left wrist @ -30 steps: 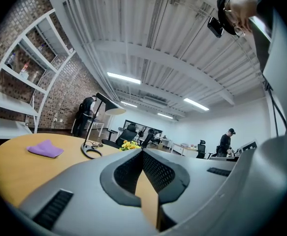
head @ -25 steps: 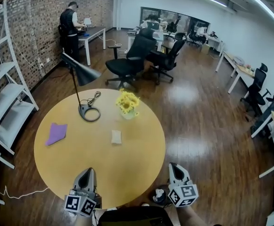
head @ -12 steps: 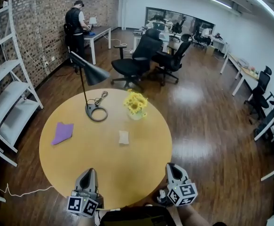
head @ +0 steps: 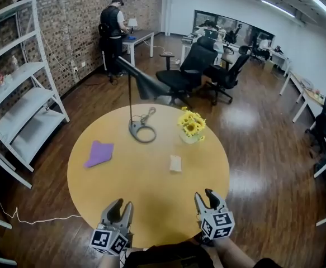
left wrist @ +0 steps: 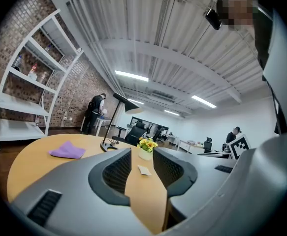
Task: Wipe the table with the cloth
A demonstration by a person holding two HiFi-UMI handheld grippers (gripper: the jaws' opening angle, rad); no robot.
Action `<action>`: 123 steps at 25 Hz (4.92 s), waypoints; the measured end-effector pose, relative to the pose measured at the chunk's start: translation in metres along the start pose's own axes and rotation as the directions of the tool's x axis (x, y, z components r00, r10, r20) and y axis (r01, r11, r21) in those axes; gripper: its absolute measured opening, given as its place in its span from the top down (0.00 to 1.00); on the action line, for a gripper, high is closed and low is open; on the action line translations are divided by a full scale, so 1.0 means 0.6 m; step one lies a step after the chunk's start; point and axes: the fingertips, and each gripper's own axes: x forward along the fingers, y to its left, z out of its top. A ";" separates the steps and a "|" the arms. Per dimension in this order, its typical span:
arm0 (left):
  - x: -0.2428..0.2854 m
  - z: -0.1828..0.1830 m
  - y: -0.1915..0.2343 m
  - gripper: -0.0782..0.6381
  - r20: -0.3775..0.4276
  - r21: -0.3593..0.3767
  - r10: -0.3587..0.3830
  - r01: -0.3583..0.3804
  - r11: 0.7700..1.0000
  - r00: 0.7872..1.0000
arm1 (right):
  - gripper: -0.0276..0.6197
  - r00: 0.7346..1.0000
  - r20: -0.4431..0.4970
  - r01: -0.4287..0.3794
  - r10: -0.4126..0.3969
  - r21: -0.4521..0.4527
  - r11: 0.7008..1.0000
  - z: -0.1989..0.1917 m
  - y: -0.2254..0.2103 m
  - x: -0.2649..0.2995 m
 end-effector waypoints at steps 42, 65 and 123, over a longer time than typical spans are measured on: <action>0.107 -0.191 0.097 0.64 -0.335 -0.162 0.186 -0.251 0.954 0.924 | 0.48 0.851 -0.522 0.040 -0.050 -0.031 0.999 -0.215 -0.061 0.500; 0.059 -0.199 -0.018 0.64 -0.352 -0.148 -0.201 0.158 0.976 0.914 | 0.65 0.916 -0.394 0.128 -0.074 0.113 0.985 -0.256 0.013 0.107; 0.092 -0.665 -0.636 0.64 -0.752 -0.324 -0.533 0.486 0.812 0.388 | 0.53 0.677 -0.715 0.573 -0.176 0.362 0.736 -0.728 -0.395 -0.327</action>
